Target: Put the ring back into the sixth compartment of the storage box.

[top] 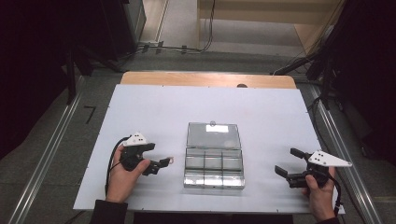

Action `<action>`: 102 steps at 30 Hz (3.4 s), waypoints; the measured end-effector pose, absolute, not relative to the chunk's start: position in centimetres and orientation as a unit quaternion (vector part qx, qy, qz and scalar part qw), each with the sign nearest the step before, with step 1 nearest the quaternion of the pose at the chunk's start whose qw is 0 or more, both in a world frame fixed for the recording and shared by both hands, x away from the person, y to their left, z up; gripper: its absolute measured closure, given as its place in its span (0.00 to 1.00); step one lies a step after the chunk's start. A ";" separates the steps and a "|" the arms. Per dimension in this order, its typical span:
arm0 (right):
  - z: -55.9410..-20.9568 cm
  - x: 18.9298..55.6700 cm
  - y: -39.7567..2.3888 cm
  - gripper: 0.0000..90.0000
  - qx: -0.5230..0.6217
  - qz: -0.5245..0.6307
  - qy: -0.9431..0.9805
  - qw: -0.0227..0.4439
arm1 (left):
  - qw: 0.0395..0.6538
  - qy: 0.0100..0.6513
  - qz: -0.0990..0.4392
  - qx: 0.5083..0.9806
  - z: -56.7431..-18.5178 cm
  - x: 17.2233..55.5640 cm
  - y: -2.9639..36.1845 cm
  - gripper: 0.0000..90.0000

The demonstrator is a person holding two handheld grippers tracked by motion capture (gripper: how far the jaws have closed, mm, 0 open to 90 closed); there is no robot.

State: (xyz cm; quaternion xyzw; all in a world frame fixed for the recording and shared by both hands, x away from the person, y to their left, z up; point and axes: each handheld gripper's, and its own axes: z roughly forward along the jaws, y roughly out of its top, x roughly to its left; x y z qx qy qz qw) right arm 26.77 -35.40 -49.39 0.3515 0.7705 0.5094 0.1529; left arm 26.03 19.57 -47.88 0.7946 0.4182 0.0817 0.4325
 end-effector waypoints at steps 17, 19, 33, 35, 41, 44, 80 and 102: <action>-50.1 27.2 -35.1 0.00 0.352 0.505 0.774 0.149 | 0.388 0.441 0.101 0.803 -50.0 26.9 17.9 0.73; -50.1 27.2 -35.1 0.00 0.352 0.505 0.774 0.149 | 0.383 0.440 0.105 0.805 -50.2 27.0 17.7 0.76; -50.2 27.3 -35.0 0.00 0.355 0.499 0.776 0.150 | 0.340 0.407 0.153 0.834 -50.5 26.7 16.2 0.92; -50.2 27.3 -34.9 0.00 0.355 0.498 0.777 0.149 | 0.338 0.405 0.151 0.836 -50.5 26.7 16.1 0.97; -50.2 27.3 -34.8 0.00 0.355 0.496 0.778 0.152 | 0.341 0.410 0.146 0.833 -50.5 26.8 16.1 0.97; -50.2 27.3 -34.8 0.00 0.355 0.496 0.778 0.151 | 0.340 0.415 0.145 0.831 -50.4 26.8 16.1 0.97; -50.2 27.3 -34.7 0.00 0.355 0.493 0.778 0.158 | 0.371 0.434 0.133 0.810 -50.5 26.6 16.8 0.97; -50.2 27.3 -34.7 0.00 0.354 0.493 0.779 0.159 | 0.386 0.421 0.150 0.807 -48.9 26.0 17.0 0.97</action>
